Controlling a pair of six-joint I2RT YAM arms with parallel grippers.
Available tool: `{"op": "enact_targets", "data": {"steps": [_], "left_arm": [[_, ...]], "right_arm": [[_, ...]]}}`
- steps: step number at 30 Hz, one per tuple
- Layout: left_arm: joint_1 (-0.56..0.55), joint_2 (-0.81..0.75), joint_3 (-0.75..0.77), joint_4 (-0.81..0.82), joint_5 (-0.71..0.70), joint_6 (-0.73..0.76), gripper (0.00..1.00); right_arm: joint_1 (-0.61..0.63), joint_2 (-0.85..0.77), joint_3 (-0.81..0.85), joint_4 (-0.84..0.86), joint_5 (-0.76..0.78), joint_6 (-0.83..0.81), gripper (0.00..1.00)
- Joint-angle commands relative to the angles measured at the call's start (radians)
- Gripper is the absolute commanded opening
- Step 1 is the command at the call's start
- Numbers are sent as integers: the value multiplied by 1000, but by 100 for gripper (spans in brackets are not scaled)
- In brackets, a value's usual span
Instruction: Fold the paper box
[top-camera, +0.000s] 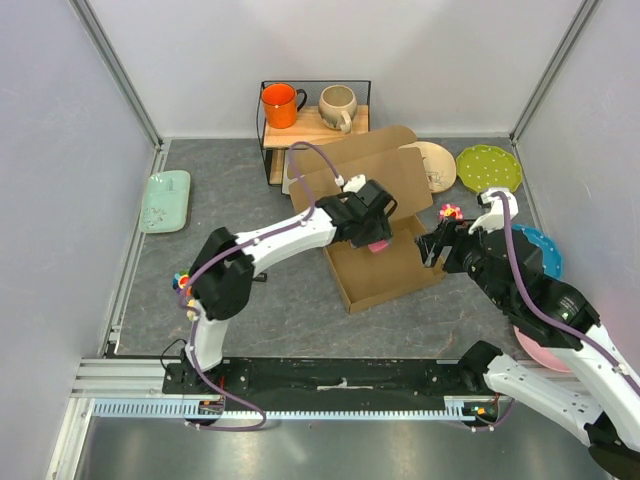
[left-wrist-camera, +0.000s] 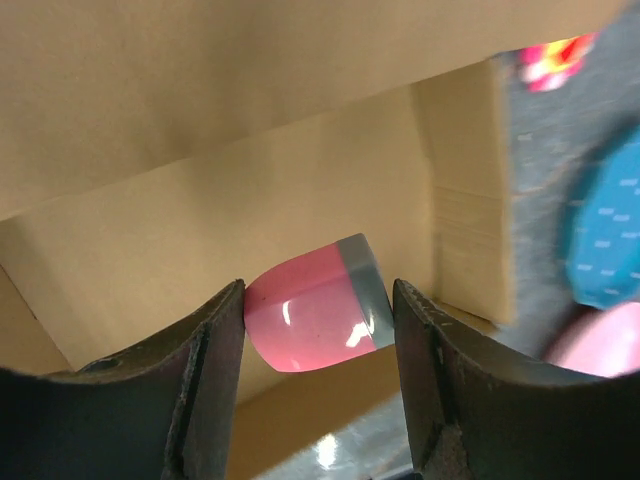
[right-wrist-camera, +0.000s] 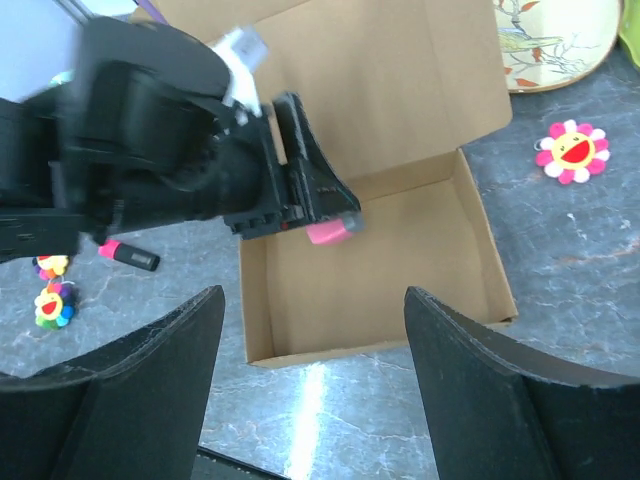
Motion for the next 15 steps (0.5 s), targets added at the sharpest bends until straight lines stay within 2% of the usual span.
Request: {"op": "enact_targets", "data": {"steps": [1, 3, 5, 6, 8, 12, 15], "left_arm": [[-1, 67, 68, -77, 34, 67, 35], [-2, 52, 67, -77, 14, 78, 50], [-2, 11, 70, -77, -12, 111, 56], [-2, -8, 64, -77, -26, 121, 62], [-2, -84, 21, -76, -75, 135, 71], [-1, -234, -141, -22, -126, 125, 99], [-1, -305, -298, 51, -103, 130, 99]], "right_arm": [[1, -2, -2, -46, 68, -27, 80], [1, 4, -7, -46, 74, -30, 82], [1, 10, -11, -46, 111, -16, 87], [1, 16, -16, -45, 122, -14, 88], [1, 24, -28, -40, 149, -4, 91], [1, 40, -65, -16, 137, 5, 93], [1, 50, -94, 9, 120, 18, 94]]}}
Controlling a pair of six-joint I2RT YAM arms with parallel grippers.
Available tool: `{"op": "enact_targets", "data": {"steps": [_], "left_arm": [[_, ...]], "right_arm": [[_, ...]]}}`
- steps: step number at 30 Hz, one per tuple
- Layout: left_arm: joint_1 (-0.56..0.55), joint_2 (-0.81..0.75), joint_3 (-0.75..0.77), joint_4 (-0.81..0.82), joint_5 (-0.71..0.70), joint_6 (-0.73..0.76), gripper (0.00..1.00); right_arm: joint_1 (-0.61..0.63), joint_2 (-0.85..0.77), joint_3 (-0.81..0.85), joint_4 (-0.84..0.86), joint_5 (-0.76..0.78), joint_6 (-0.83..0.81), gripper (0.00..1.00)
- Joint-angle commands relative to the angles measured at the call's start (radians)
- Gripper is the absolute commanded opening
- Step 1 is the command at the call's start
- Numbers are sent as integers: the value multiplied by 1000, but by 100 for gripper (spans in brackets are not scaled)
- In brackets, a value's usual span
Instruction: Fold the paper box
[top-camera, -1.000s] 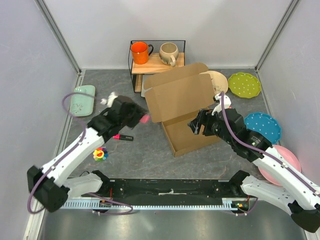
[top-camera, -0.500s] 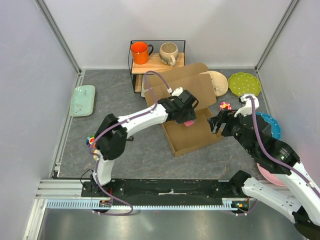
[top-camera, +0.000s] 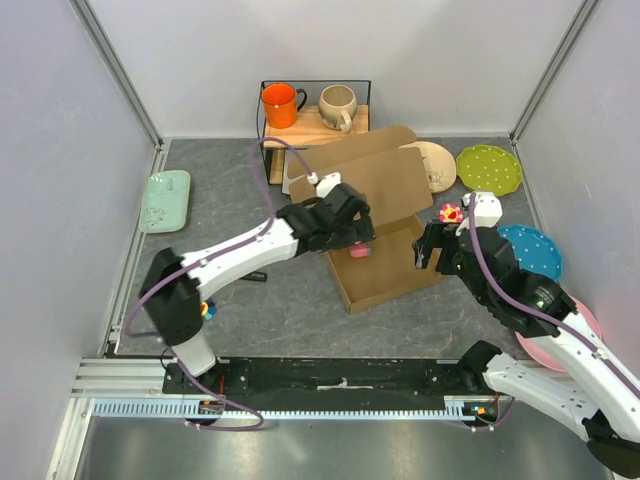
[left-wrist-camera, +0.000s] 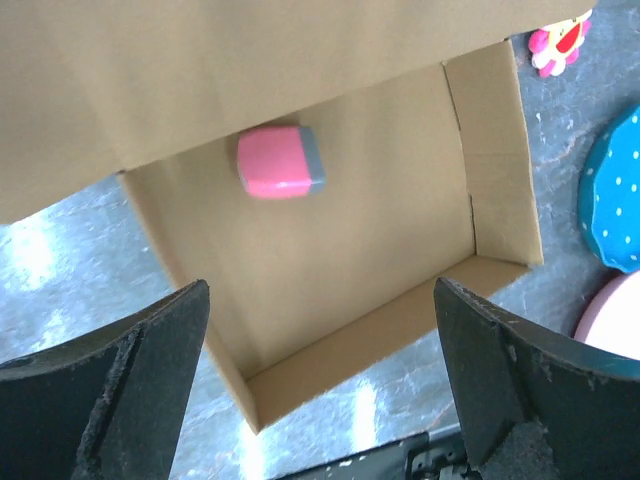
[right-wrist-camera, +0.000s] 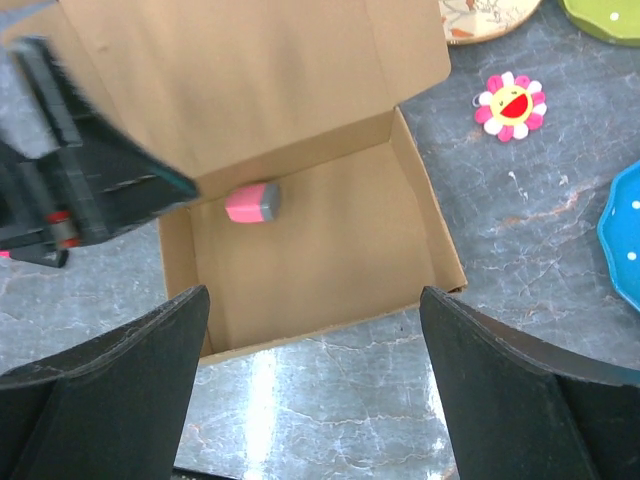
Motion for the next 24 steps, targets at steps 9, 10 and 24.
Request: {"op": "enact_targets", "data": {"steps": [9, 10, 24], "left_arm": [[-32, -231, -491, 304, -22, 8, 97], [-32, -230, -501, 312, -41, 8, 95], [-26, -119, -464, 280, -95, 160, 49]], "right_arm": [[1, 14, -55, 67, 13, 10, 92], [1, 14, -60, 70, 12, 12, 92], [1, 21, -88, 70, -12, 24, 91]]}}
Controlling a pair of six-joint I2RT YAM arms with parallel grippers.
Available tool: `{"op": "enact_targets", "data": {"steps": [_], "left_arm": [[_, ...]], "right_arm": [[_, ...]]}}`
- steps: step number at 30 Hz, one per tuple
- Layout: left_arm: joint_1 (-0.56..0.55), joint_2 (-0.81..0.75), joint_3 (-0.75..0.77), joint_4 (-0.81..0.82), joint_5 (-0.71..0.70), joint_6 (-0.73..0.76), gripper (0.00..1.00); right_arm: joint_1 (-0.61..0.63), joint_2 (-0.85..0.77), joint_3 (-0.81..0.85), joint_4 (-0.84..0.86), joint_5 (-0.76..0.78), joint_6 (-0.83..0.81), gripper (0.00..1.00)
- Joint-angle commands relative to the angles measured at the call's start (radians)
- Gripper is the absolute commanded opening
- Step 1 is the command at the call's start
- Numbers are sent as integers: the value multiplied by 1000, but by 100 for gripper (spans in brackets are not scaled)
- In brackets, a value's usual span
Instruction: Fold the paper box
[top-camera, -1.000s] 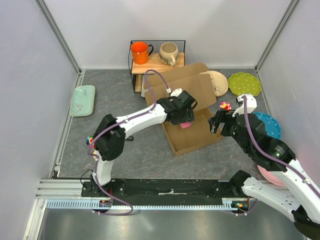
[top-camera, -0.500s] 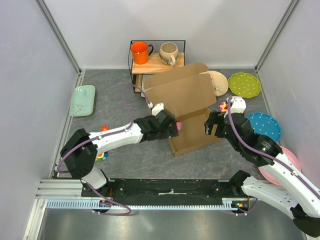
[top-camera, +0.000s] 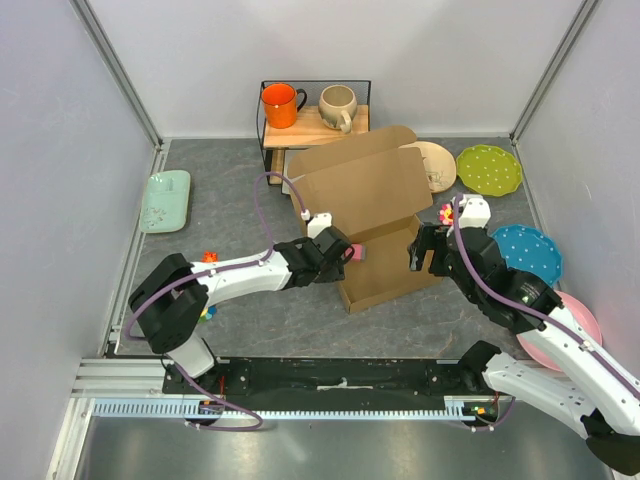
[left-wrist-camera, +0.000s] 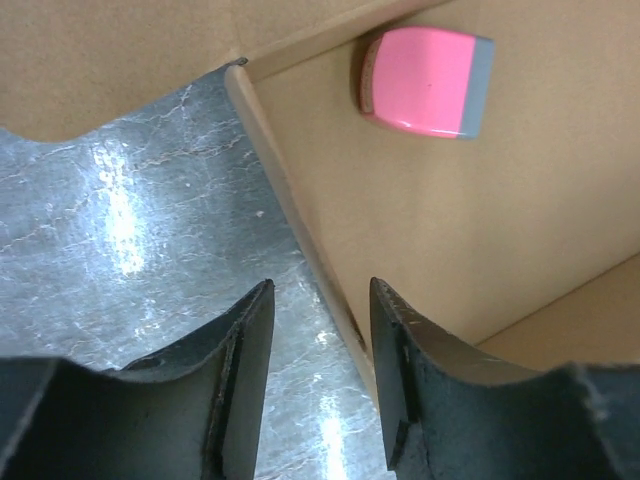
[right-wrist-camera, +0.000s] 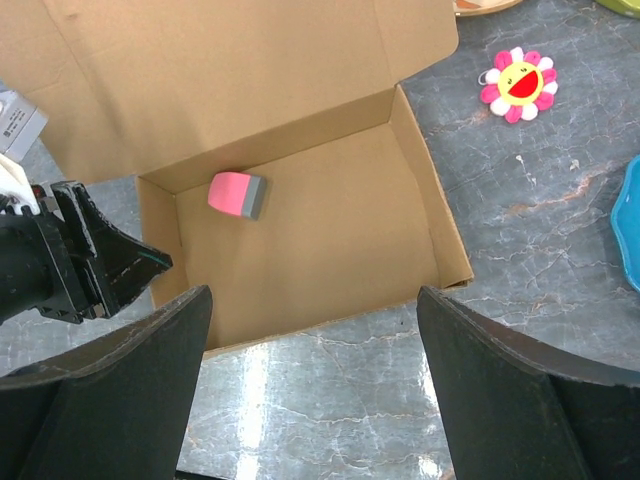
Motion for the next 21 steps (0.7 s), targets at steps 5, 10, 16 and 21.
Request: {"op": "enact_targets", "data": {"steps": [5, 10, 16, 21], "left_arm": [[18, 26, 14, -62, -62, 95, 40], [42, -69, -56, -71, -79, 133, 28], [75, -184, -150, -117, -119, 158, 23], [91, -284, -219, -143, -139, 138, 33]], "right_arm": [[1, 16, -25, 46, -18, 16, 90], [1, 30, -31, 64, -25, 14, 90], [1, 67, -49, 100, -37, 14, 90], [1, 99, -57, 129, -14, 9, 90]]}}
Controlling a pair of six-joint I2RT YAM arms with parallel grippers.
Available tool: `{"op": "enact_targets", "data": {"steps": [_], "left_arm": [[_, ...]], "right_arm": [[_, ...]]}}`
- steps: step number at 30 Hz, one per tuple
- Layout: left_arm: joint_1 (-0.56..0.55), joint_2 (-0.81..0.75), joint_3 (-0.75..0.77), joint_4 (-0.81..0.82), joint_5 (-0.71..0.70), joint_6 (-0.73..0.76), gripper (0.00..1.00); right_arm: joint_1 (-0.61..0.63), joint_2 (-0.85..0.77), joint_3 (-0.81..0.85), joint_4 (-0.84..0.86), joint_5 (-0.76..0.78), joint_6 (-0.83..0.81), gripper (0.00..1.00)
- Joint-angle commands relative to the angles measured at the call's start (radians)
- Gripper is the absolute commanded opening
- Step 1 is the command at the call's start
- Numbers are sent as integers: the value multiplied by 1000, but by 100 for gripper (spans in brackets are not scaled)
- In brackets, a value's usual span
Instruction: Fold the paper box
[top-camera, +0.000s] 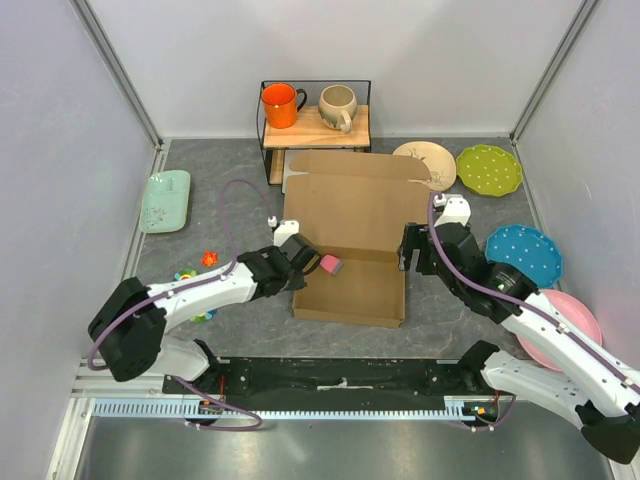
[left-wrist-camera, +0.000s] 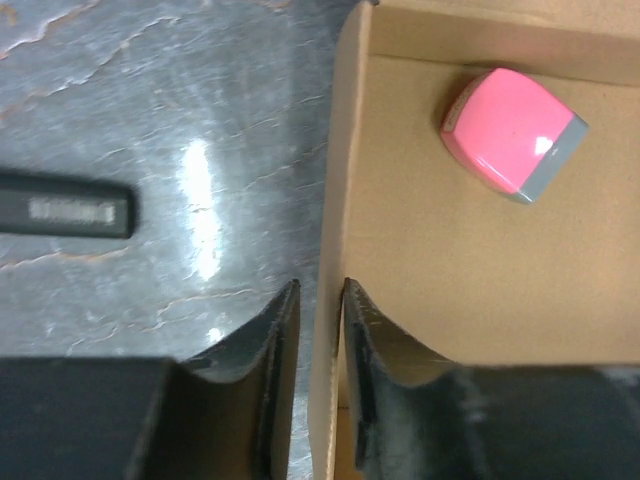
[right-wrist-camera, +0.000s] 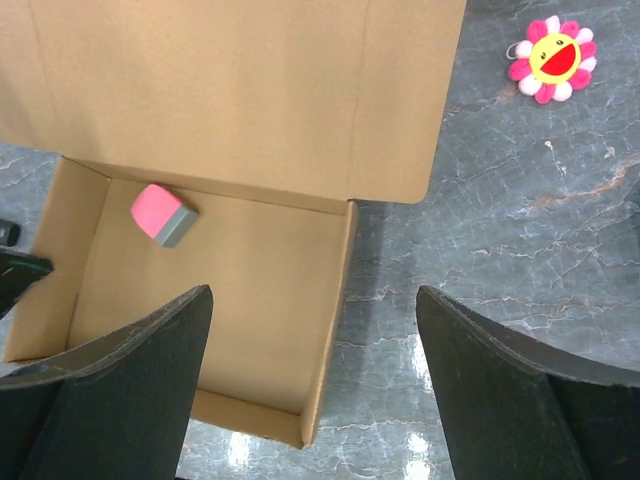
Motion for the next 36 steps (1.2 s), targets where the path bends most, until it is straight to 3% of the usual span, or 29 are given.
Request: {"op": "enact_targets", "data": {"steps": [1, 4, 7, 10, 12, 15, 17, 19, 25, 32, 36], "left_arm": [[7, -82, -35, -39, -68, 17, 45], [6, -147, -41, -54, -76, -2, 70], [7, -256, -43, -40, -59, 11, 82], [13, -361, -34, -13, -35, 61, 86], [33, -435, -40, 19, -3, 113, 86], [178, -503, -81, 137, 184, 170, 86], [373, -532, -110, 207, 368, 151, 87], [534, -502, -117, 233, 467, 135, 88], [741, -360, -107, 380, 677, 98, 93], [854, -138, -84, 593, 994, 22, 95], [854, -66, -71, 673, 1036, -3, 96]], "right_arm": [[1, 23, -7, 64, 61, 4, 91], [1, -3, -28, 131, 141, -17, 92], [-14, 1, 1, 153, 230, -68, 98], [-81, 12, 29, 182, 203, -92, 98], [-149, -2, -2, 284, 58, -95, 98], [-311, 12, -57, 430, -171, -46, 98], [-403, 87, -63, 484, -228, -13, 98], [-471, 162, -77, 536, -319, 26, 98], [-539, 320, -114, 723, -360, 72, 98], [-559, 443, -97, 806, -414, 50, 98], [-559, 532, -79, 822, -435, 40, 98]]}}
